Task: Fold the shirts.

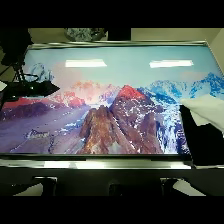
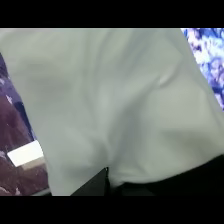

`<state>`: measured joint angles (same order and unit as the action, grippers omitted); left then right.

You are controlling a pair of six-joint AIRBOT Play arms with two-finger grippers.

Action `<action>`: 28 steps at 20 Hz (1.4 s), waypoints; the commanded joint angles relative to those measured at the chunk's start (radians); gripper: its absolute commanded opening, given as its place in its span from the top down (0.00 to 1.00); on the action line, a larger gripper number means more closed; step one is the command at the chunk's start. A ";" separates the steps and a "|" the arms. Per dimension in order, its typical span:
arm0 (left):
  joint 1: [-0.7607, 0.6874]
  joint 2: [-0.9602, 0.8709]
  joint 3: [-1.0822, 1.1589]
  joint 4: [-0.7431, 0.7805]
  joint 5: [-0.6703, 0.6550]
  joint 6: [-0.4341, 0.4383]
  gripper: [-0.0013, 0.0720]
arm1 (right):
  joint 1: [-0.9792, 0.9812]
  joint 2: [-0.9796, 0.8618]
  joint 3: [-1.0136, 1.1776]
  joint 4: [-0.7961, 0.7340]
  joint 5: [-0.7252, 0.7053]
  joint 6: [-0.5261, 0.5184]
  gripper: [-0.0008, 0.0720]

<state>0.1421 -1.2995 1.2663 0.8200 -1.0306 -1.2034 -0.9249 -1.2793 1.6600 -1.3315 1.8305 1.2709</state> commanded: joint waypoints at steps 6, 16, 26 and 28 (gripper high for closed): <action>0.000 0.011 0.016 0.001 -0.056 0.001 0.95 | -0.007 0.127 -0.565 -0.358 -0.125 -0.081 0.26; -0.175 0.028 0.388 0.996 -0.103 -0.294 0.94 | 0.433 0.127 0.062 -0.163 -0.583 -0.228 0.16; -0.188 0.093 -0.092 0.863 -0.327 -0.439 0.17 | 1.117 -0.204 -0.108 -0.245 -0.183 -0.043 0.21; -0.187 0.093 -0.092 0.863 -0.323 -0.436 0.17 | 1.139 -0.207 -0.108 -0.243 -0.189 -0.047 0.21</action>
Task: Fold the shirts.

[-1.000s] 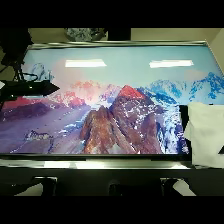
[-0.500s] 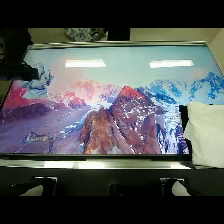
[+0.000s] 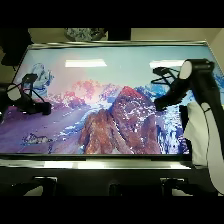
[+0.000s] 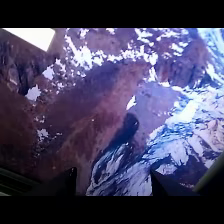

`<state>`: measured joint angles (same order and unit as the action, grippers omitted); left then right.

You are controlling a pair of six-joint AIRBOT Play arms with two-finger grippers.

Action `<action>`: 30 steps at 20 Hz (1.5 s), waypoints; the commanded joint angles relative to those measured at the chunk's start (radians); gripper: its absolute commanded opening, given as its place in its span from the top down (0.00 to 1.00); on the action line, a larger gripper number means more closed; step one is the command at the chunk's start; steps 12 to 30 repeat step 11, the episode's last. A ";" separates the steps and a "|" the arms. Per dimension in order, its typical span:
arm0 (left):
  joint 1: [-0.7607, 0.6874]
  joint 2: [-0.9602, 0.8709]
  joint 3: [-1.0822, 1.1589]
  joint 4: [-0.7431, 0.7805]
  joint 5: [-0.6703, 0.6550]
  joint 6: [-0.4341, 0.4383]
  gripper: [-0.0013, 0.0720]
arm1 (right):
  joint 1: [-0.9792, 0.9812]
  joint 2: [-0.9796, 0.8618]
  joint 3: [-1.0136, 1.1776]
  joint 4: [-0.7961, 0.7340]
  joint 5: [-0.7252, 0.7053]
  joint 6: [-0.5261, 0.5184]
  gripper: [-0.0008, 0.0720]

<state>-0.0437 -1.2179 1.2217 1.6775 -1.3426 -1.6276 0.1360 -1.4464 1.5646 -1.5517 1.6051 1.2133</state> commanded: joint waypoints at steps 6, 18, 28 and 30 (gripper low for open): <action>-0.002 0.005 -0.047 0.005 -0.011 -0.011 0.17 | 0.082 -0.040 -0.013 -0.024 0.039 0.010 0.21; -0.002 0.005 -0.047 0.005 -0.011 -0.011 0.17 | 0.082 -0.040 -0.013 -0.024 0.039 0.010 0.21; -0.002 0.005 -0.047 0.005 -0.011 -0.011 0.17 | 0.082 -0.040 -0.013 -0.024 0.039 0.010 0.21; -0.002 0.005 -0.047 0.005 -0.011 -0.011 0.17 | 0.082 -0.040 -0.013 -0.024 0.039 0.010 0.21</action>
